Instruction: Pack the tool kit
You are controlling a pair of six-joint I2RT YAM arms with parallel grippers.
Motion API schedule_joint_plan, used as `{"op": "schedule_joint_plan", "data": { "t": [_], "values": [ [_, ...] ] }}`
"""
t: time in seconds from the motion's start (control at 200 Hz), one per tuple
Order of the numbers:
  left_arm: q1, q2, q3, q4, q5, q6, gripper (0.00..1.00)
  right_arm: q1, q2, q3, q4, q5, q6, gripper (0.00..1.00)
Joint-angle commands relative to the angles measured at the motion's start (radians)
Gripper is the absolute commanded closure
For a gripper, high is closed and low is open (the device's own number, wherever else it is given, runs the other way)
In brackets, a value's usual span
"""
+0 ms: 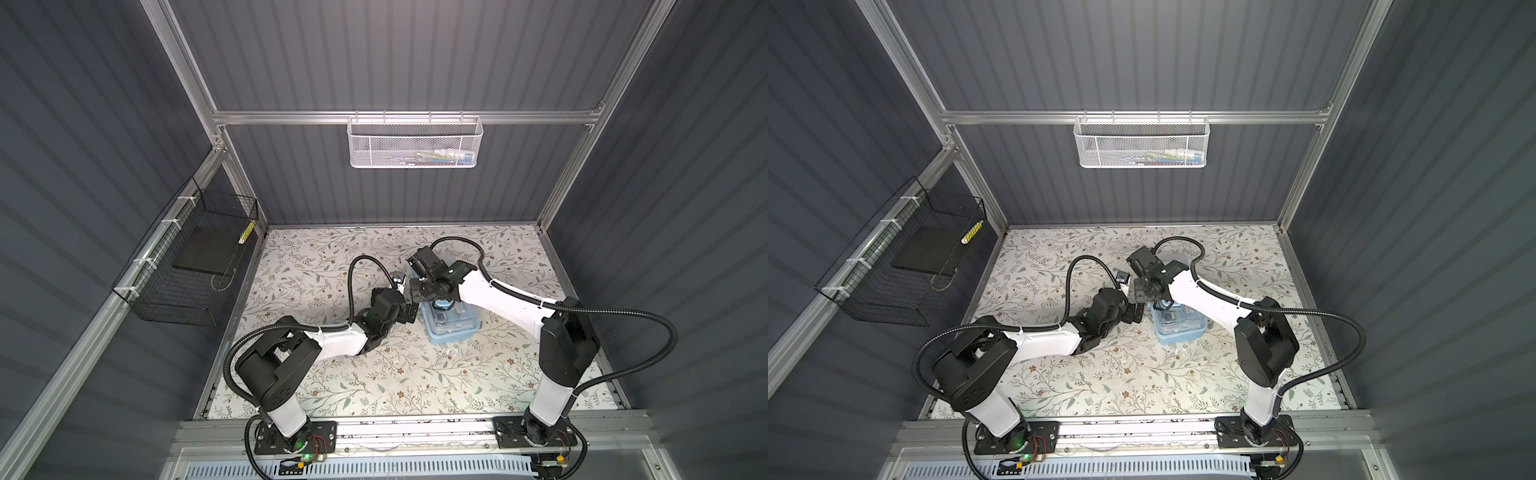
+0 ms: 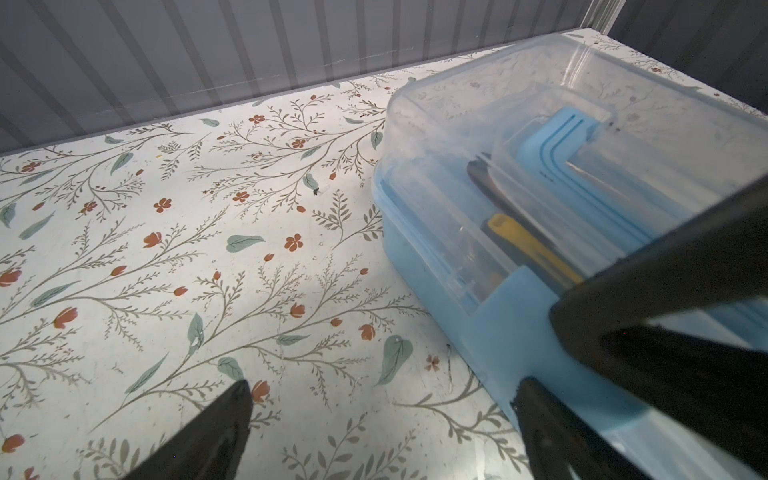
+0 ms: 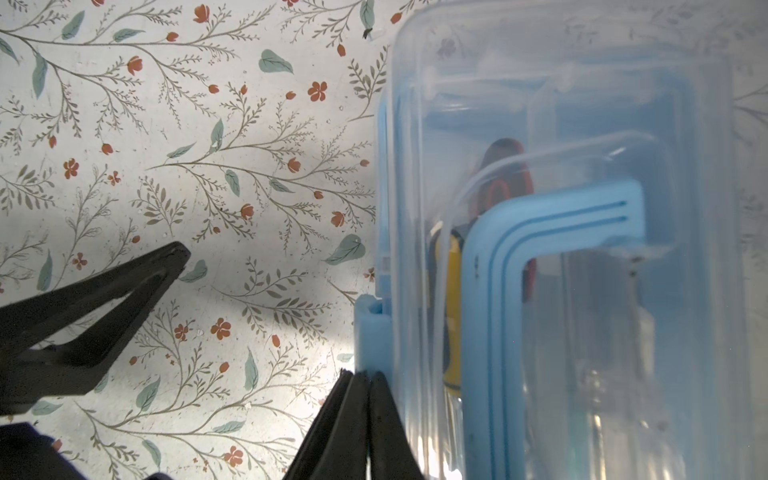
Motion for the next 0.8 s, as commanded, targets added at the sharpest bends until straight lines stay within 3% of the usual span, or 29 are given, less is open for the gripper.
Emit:
{"op": "schedule_joint_plan", "data": {
  "t": [0.0, 0.795],
  "values": [
    [0.000, 0.023, 0.019, 0.008, 0.035, -0.016, 0.00, 0.009, 0.019, 0.035, -0.063, 0.044, 0.015, 0.93],
    [0.006, 0.019, 0.012, 0.005, 0.036, -0.024, 0.00, 0.028, 0.058, 0.071, -0.126, 0.096, 0.015, 0.95]
  ]
}}
